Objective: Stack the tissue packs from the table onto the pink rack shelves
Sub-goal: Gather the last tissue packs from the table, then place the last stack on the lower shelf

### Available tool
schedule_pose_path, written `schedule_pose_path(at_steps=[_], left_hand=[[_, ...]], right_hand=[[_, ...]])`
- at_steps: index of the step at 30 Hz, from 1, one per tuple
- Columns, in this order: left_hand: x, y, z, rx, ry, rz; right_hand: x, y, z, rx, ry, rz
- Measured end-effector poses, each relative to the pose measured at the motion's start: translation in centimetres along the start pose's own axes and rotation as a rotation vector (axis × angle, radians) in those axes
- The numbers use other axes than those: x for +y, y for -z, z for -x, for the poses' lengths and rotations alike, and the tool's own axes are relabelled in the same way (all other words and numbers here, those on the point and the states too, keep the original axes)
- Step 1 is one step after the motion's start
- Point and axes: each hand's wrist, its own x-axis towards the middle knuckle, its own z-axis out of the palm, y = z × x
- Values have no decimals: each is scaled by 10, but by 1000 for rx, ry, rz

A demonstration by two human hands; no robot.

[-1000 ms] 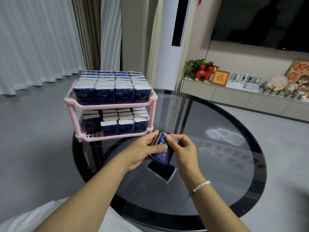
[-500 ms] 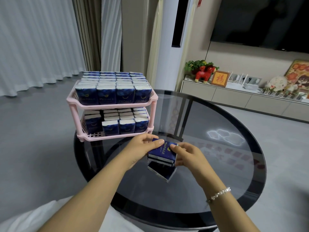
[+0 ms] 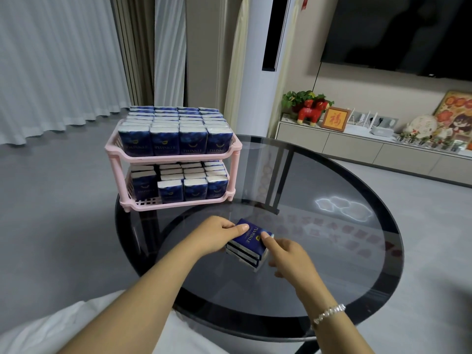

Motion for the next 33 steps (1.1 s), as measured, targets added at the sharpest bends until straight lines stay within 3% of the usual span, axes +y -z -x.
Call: schedule_pose_path(at_steps=[7, 13, 17, 22, 26, 33], left_hand=[[0, 1, 4, -20, 39, 127], [-12, 12, 4, 11, 35, 394], [-24, 24, 7, -3, -92, 220], [-32, 21, 13, -4, -163, -150], [-38, 20, 12, -4, -151, -122], [-36, 41, 22, 80, -186, 27]], right_hand=[[-1, -6, -1, -78, -31, -138], [1, -11, -10, -160, 169, -247], [-4, -6, -25, -271, 255, -175], [-4, -5, -45, -367, 339, 146], [0, -8, -54, -446, 330, 201], [-24, -11, -57, -521, 368, 38]])
